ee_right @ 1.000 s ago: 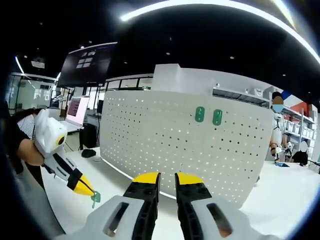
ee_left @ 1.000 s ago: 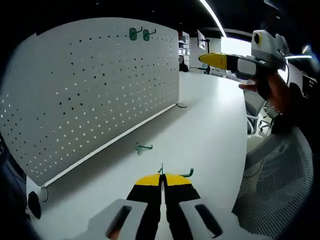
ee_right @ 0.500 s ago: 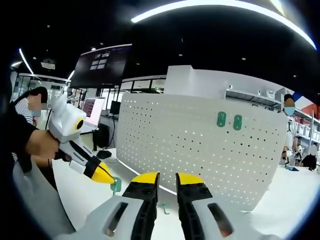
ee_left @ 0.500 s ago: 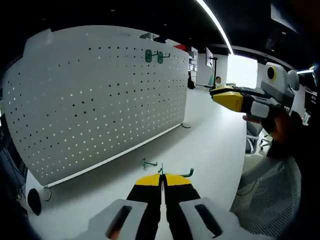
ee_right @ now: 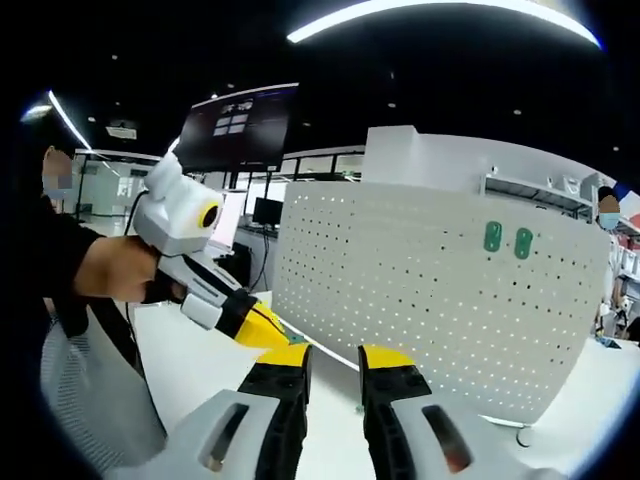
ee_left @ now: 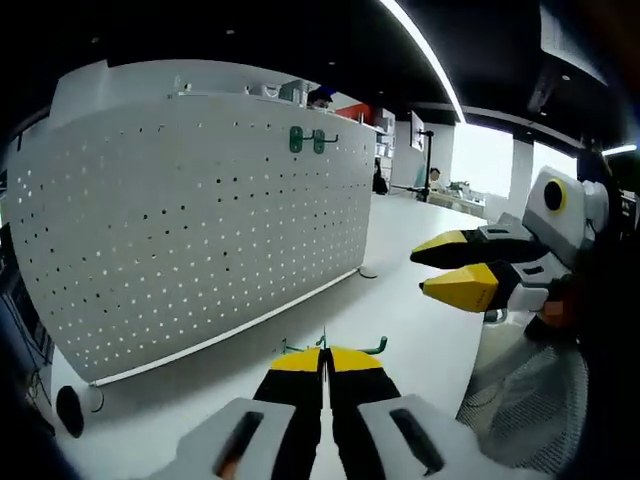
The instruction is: Insert the hook assembly into the mounting plate slot until the hook locks in place.
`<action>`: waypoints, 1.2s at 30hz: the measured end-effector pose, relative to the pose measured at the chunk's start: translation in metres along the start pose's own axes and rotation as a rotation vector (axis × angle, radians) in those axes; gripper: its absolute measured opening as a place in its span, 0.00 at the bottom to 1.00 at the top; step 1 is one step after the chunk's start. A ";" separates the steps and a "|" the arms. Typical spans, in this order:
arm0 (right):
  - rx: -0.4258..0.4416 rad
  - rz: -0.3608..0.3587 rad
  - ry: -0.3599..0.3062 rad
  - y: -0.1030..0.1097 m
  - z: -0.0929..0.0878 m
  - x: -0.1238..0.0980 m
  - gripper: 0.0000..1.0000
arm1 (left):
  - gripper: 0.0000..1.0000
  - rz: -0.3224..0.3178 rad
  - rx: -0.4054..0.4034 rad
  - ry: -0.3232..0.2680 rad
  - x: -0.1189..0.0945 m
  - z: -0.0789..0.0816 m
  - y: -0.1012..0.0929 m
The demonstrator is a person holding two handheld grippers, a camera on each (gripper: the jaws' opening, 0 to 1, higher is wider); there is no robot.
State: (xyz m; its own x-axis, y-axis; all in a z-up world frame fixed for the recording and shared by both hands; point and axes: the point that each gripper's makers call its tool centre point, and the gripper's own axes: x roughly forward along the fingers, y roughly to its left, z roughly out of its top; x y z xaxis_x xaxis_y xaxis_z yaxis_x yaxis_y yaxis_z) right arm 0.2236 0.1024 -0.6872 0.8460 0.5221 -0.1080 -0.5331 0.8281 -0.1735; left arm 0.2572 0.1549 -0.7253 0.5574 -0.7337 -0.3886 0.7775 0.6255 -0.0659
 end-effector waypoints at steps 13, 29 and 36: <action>-0.032 0.050 0.007 0.018 -0.007 0.005 0.16 | 0.01 -0.046 -0.001 -0.041 -0.002 0.023 -0.022; -0.080 0.029 0.006 0.012 -0.009 0.004 0.09 | 0.01 -0.096 0.000 -0.051 -0.001 0.030 -0.045; -0.113 0.027 0.003 0.012 -0.009 0.003 0.03 | 0.01 -0.105 0.001 -0.049 -0.001 0.030 -0.049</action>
State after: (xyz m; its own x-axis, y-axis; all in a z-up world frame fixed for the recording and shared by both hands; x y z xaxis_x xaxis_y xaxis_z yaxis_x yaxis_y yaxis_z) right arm 0.2197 0.1125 -0.6981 0.8313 0.5435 -0.1166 -0.5525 0.7850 -0.2801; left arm 0.2270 0.1167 -0.6943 0.4866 -0.8070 -0.3347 0.8324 0.5446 -0.1027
